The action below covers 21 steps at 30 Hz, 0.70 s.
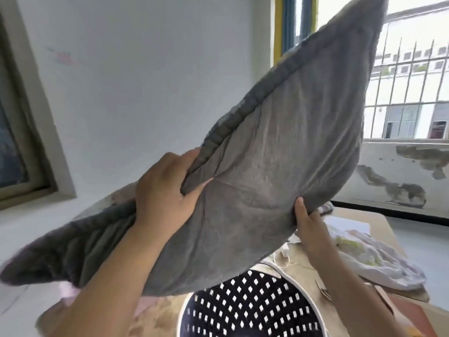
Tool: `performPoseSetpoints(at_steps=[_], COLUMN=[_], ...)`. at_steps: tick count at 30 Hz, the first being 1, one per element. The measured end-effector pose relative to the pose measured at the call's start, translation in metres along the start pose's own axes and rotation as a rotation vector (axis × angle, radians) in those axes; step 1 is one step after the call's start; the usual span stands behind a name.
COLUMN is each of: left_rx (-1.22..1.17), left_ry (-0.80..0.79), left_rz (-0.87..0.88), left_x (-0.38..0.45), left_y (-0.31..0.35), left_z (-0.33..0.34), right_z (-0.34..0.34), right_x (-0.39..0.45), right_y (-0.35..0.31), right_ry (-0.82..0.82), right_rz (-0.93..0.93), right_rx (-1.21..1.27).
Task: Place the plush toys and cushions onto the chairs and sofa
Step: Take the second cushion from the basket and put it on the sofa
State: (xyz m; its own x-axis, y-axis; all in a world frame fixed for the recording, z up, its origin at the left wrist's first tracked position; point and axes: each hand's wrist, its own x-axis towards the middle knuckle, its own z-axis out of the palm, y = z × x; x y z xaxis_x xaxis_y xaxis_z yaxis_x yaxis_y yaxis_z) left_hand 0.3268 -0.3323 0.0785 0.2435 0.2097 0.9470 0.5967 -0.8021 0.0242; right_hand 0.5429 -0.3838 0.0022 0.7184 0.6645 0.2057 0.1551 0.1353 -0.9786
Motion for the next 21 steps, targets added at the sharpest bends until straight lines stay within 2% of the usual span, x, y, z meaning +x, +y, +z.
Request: performPoseSetpoints(at_steps=[1,3,6,8,9,11,13,14,16,17,19,20,21], left_rx=[0.050,0.151,0.115,-0.051,-0.119,-0.190,-0.308,-0.386,-0.496,-0.458,-0.210,-0.073,0.005], left_ry=[-0.051,-0.198,-0.380,-0.513,-0.601,-0.781,-0.977,-1.024,-0.919,-0.802,-0.600,-0.557,-0.639], left_rz=[0.032,0.091,0.176,0.254,0.279,0.272,0.087,-0.032,-0.269,-0.300,-0.179,-0.119,-0.144], left_x=[-0.013,-0.047,-0.097,-0.119,-0.123,-0.125,-0.134,-0.139,-0.144,-0.146,-0.146,-0.145,-0.142], left_y=[-0.004,-0.012,-0.010,0.002,0.010,0.022,0.018,0.014,0.008,0.002,-0.006,-0.009,-0.011], left_z=[0.000,0.008,0.029,0.039,0.038,0.027,0.016,0.010,-0.008,-0.013,-0.018,-0.018,-0.018], right_z=[-0.003,-0.013,-0.030,-0.036,-0.038,-0.042,-0.049,-0.053,-0.064,-0.066,-0.063,-0.061,-0.059], right_x=[-0.006,-0.026,-0.066,-0.082,-0.085,-0.079,-0.072,-0.071,-0.072,-0.076,-0.090,-0.096,-0.100], right_y=[0.007,0.024,0.037,0.034,0.033,0.029,0.024,0.023,0.029,0.031,0.034,0.038,0.042], right_ry=[-0.009,0.072,0.269,0.267,0.222,0.081,-0.092,-0.208,-0.441,-0.523,-0.621,-0.643,-0.652], right_rz=[-0.035,-0.196,-0.615,-0.871,-0.903,-0.787,-0.469,-0.318,-0.101,-0.055,-0.031,-0.034,-0.037], right_rx=[-0.197,-0.533,-0.538,-0.576,-0.631,-0.791,-1.071,-1.195,-1.258,-1.233,-1.181,-1.190,-1.196])
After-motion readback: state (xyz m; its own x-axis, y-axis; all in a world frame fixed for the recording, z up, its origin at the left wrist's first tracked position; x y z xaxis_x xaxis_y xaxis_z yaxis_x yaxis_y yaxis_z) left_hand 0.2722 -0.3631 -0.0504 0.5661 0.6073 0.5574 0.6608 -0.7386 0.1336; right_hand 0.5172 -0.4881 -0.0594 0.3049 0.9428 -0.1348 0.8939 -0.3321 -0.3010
